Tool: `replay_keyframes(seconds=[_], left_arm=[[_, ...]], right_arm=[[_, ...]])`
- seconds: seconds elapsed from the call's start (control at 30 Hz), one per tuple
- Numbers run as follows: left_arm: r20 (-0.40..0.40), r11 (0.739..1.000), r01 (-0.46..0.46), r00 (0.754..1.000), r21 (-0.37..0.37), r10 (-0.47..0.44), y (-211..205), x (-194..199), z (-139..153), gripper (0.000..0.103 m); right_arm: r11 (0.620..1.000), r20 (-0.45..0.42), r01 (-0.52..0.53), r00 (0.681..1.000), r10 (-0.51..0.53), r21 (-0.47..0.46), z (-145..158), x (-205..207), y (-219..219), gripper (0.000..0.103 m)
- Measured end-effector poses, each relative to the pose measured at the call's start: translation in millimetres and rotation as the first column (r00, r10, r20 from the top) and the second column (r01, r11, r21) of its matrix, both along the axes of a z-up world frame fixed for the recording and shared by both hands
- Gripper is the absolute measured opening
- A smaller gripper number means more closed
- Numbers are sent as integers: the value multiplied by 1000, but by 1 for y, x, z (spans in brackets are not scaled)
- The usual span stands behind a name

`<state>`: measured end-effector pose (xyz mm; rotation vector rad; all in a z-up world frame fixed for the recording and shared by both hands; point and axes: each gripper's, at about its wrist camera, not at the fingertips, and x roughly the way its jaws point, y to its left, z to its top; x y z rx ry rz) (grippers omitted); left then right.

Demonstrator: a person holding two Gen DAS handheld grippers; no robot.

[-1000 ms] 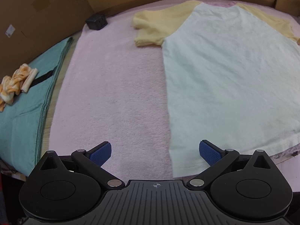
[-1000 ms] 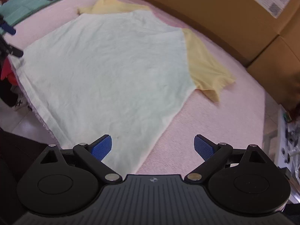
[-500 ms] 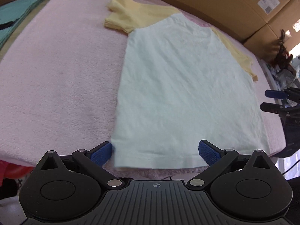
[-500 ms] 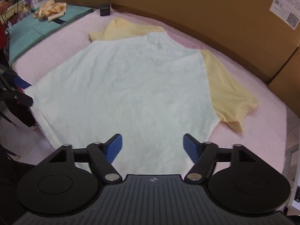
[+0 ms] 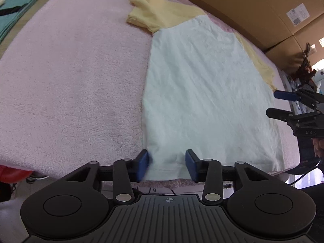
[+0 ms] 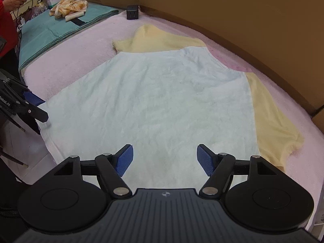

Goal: Fold clothes
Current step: 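Grasp the white shirt side edge with the left gripper while the right grasps a yellow sleeve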

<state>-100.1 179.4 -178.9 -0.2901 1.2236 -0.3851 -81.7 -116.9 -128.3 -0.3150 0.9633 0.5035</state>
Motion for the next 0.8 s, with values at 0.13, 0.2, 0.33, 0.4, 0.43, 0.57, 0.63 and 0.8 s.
replay_keyframes(seconds=[0.13,0.2,0.33,0.4,0.43,0.57,0.63,0.8], left_arm=[[-30,999,-34,999,-27,33,11,1,-2,54],[-35,998,-44,998,-33,43,13,2,-2,57],[-42,998,-46,998,-39,44,15,3,-3,55],[-45,999,-44,998,-31,42,15,4,-4,47],[-45,999,-42,998,-18,41,15,4,-4,30],[-41,999,-41,998,10,42,16,2,-5,4],[-35,999,-44,998,15,44,15,1,-4,0],[-30,999,-46,998,28,47,12,0,-3,0]], right_arm=[[1000,5,-21,1000,21,8,2,6,10,75],[999,5,-31,999,31,13,3,9,14,75],[998,8,-54,999,54,21,2,17,24,75],[998,14,-66,998,66,25,2,21,31,75],[997,20,-73,997,73,27,3,24,34,75],[993,60,-111,992,109,38,7,39,52,73],[990,94,-133,987,129,37,9,48,64,61],[980,177,-200,965,194,20,13,74,108,9]])
